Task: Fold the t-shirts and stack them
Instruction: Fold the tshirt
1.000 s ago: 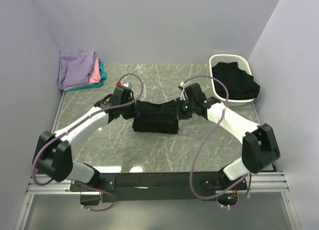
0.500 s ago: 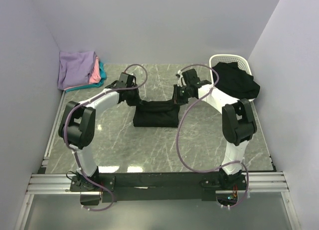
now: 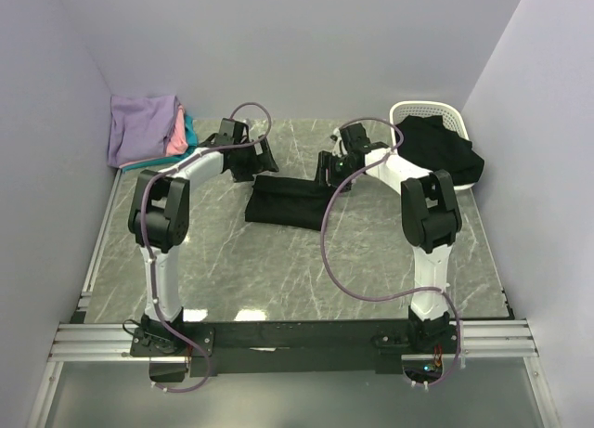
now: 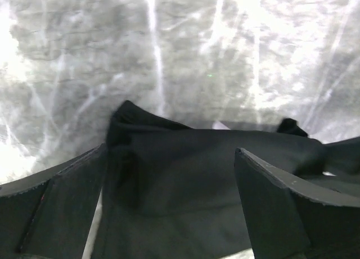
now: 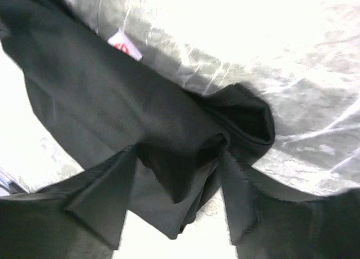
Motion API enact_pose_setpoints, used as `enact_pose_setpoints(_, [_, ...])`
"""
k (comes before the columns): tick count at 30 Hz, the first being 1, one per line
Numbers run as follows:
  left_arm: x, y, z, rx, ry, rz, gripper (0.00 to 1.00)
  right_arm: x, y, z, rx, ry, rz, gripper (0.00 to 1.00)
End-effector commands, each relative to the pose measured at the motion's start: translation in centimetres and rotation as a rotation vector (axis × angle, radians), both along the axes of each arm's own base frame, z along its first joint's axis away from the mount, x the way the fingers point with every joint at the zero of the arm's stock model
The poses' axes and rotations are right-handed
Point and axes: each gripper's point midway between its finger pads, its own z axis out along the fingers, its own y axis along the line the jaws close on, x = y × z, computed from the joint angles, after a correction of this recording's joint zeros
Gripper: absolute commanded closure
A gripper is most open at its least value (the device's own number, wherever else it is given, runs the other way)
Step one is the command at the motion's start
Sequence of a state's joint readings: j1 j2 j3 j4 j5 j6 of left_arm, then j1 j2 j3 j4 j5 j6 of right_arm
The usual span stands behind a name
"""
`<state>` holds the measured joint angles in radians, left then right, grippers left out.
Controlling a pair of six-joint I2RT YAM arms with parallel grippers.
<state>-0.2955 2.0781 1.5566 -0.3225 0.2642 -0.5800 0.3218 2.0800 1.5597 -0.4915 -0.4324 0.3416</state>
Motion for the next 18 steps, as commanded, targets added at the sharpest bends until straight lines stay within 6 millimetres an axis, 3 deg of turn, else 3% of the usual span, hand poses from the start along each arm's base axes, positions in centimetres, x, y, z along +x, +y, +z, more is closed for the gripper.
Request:
enact_pose_setpoints(1, [1.7, 0.3, 1.4, -0.016, -0.057, -0.002, 0.01, 2.8, -1.1, 2.7, -0.008, -0.128, -0.068, 0.29])
enact_pose_setpoints(4, [2.1, 1.4, 4.2, -0.019, -0.124, 0.017, 0.0, 3.9, -2.6, 6.0, -0.042, -0.246, -0.128, 0.27])
enact_pose_setpoints(7, [1.7, 1.9, 6.2, -0.012, -0.158, 0.005, 0.01, 3.4, -3.1, 8.2, -0.052, -0.32, -0.113, 0.26])
enact_pose_setpoints(8, [1.1, 1.7, 7.8, -0.03, -0.183, -0.017, 0.0, 3.0, -2.9, 9.9, -0.026, -0.347, -0.098, 0.25])
enact_pose_setpoints(11, [-0.9, 0.6, 10.0, -0.109, -0.211, -0.084, 0.01, 1.6, -1.8, 10.9, 0.031, -0.312, -0.041, 0.25])
enact_pose_setpoints(12, [-2.0, 0.3, 9.1, -0.131, -0.178, -0.096, 0.0, 0.8, -0.7, 11.2, 0.083, -0.294, 0.005, 0.25])
enact_pose_setpoints(13, [-2.6, 0.1, 9.5, -0.148, -0.181, -0.103, 0.01, 0.5, -0.1, 11.2, 0.111, -0.282, 0.012, 0.26])
enact_pose_setpoints(18, [-6.0, -1.7, 6.1, -0.202, -0.088, -0.17, 0.01, -2.0, 3.0, 8.9, 0.156, -0.195, 0.086, 0.29])
